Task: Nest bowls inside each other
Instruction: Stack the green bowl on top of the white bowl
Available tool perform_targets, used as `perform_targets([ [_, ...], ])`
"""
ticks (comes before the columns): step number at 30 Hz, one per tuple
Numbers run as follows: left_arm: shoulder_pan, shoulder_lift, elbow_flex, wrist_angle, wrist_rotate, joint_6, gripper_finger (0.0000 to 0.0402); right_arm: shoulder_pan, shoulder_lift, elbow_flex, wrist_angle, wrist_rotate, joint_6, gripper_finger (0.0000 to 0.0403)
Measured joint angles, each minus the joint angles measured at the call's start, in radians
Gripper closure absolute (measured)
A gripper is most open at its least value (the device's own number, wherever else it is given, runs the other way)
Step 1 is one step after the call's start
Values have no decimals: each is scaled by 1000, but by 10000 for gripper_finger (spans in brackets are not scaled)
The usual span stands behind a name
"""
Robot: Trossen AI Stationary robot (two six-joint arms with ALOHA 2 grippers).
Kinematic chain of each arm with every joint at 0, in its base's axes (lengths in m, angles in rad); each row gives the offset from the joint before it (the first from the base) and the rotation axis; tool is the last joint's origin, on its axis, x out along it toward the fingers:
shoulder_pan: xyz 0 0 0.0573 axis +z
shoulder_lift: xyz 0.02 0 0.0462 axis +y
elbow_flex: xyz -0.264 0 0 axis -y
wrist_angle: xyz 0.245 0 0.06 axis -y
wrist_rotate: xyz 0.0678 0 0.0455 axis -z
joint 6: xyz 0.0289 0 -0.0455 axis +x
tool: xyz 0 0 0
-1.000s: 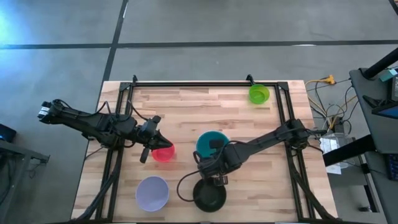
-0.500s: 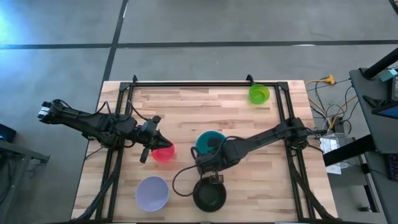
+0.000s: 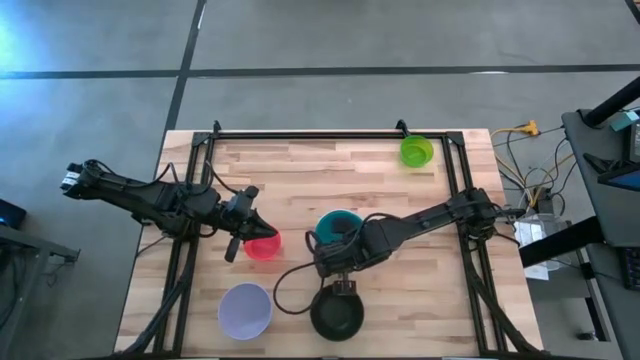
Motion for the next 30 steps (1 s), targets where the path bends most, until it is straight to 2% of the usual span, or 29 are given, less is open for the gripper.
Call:
perform_targets([
  [11,0,0,0,0,4,-2,398,-10,0,-42,0,-5,29,394],
  [16,-3,-5,0,-2,68,-9,398,-10,-52,-42,-7,7,63,394],
  [20,-8,-11,0,-1,69,-8,398,-19,-109,-52,-23,146,109,394],
  [22,-7,-7,0,1,60,-8,398,-45,-135,-65,-11,180,110,394],
  [30,-6,20,0,2,32,-8,398,-203,-157,-164,156,53,-17,394],
])
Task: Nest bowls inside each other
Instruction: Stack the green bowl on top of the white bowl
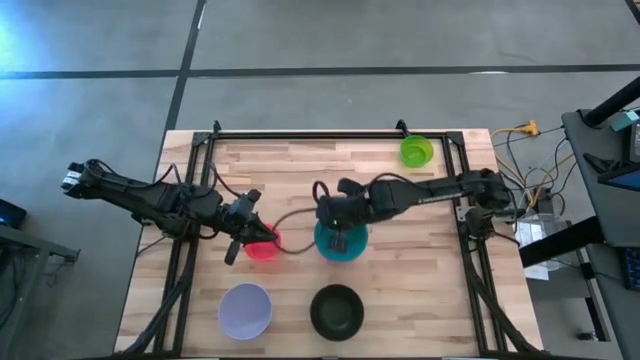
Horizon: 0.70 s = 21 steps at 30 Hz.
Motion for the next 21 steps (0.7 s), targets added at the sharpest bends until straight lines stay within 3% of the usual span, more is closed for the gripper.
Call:
perform_targets([
  [6,0,1,0,9,-57,-90,398,-63,0,-40,27,-46,-94,394],
  [21,-1,1,0,7,-80,-105,398,-91,0,-136,120,-119,-153,394],
])
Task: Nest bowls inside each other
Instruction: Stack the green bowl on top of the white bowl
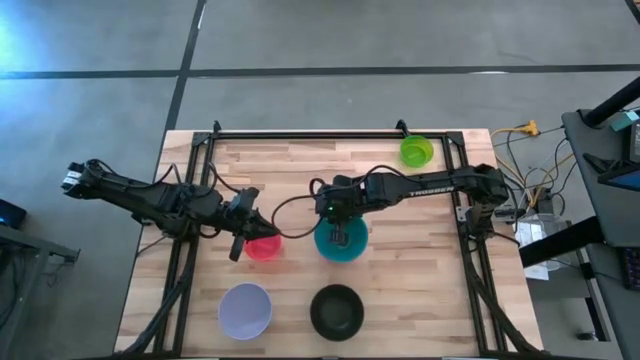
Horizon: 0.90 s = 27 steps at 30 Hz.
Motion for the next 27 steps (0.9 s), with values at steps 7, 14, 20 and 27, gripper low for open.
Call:
perform_targets([
  [7,0,0,0,0,-4,-1,398,-4,0,-10,50,6,11,394],
  [14,0,1,0,0,-6,-2,398,-7,0,-23,128,6,20,394],
  [20,1,1,0,0,-6,-2,398,-11,0,-45,125,6,21,394],
  [27,1,1,0,0,-6,0,398,-20,0,-47,125,5,20,394],
])
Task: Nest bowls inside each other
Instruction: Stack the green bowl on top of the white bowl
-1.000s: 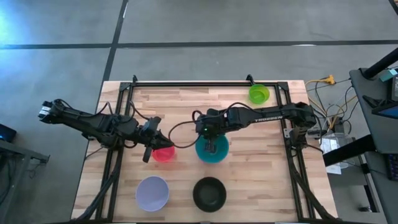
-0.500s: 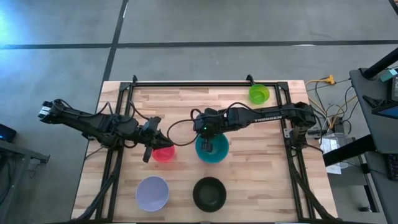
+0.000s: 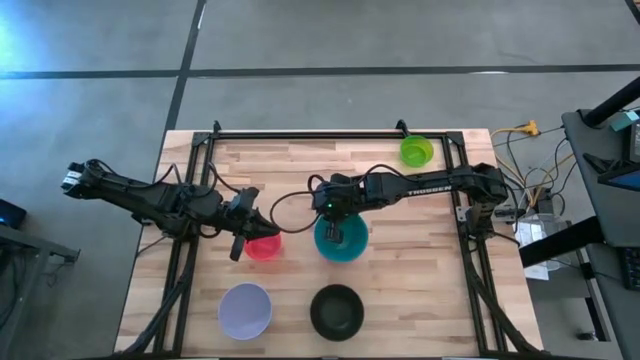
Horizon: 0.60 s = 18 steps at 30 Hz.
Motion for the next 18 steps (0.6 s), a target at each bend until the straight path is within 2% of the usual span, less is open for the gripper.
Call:
perform_targets([
  [18,0,0,0,-1,0,1,398,-10,18,3,-12,-51,51,394],
])
